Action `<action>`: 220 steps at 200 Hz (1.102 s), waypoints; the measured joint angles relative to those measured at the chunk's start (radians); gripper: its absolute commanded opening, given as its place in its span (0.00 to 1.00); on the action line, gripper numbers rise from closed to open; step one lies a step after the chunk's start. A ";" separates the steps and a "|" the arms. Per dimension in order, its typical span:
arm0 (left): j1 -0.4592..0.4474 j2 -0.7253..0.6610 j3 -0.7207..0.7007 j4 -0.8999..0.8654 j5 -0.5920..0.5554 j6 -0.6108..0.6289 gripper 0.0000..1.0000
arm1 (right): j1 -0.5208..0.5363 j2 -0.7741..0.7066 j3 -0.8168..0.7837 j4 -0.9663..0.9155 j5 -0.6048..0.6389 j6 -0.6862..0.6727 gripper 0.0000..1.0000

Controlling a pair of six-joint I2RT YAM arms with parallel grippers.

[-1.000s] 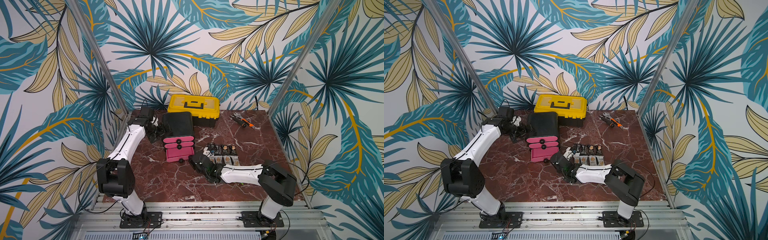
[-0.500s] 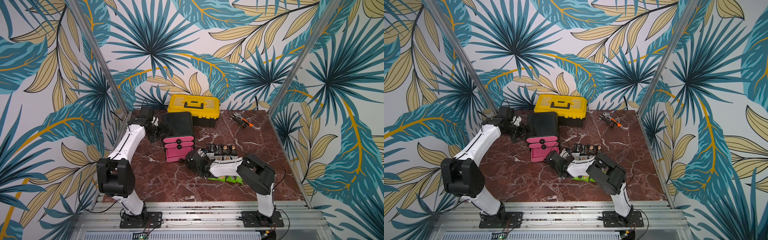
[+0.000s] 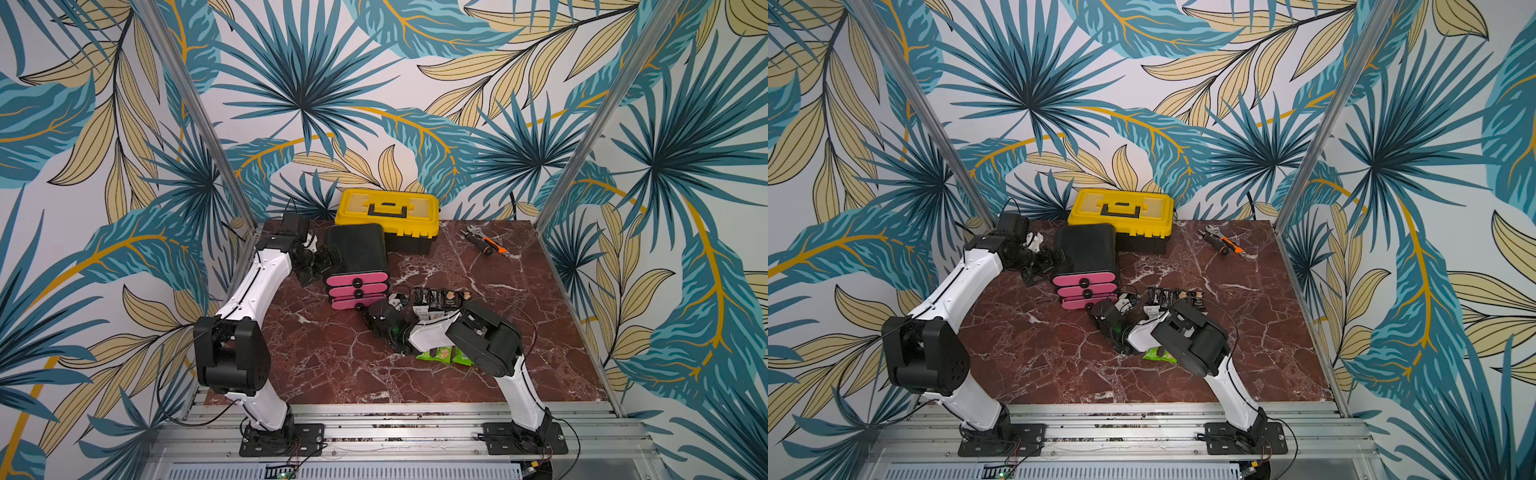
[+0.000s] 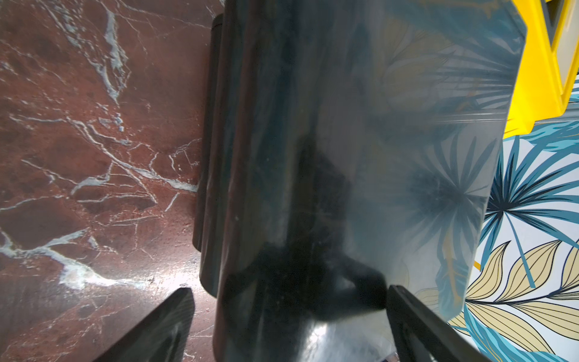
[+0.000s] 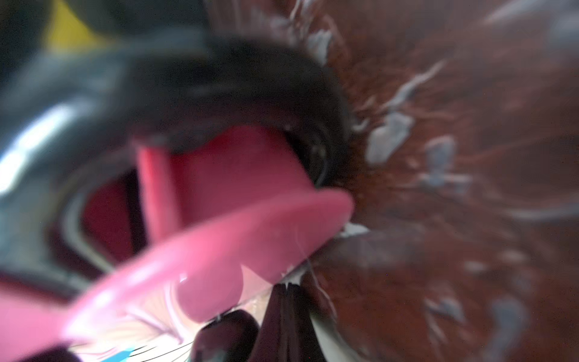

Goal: Take the cookies out of the drawer
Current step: Close the drawer in the storage box, then reset both arms

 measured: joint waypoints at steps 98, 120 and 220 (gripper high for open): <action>-0.030 -0.075 -0.004 -0.059 -0.068 0.002 1.00 | -0.001 0.027 -0.034 0.158 0.082 0.109 0.16; -0.031 -0.129 -0.018 -0.065 -0.091 0.003 1.00 | 0.004 0.018 -0.058 0.174 0.094 0.098 0.41; -0.048 -0.653 -0.408 0.288 -0.311 0.071 1.00 | 0.016 -0.525 -0.042 -0.388 0.215 -0.229 1.00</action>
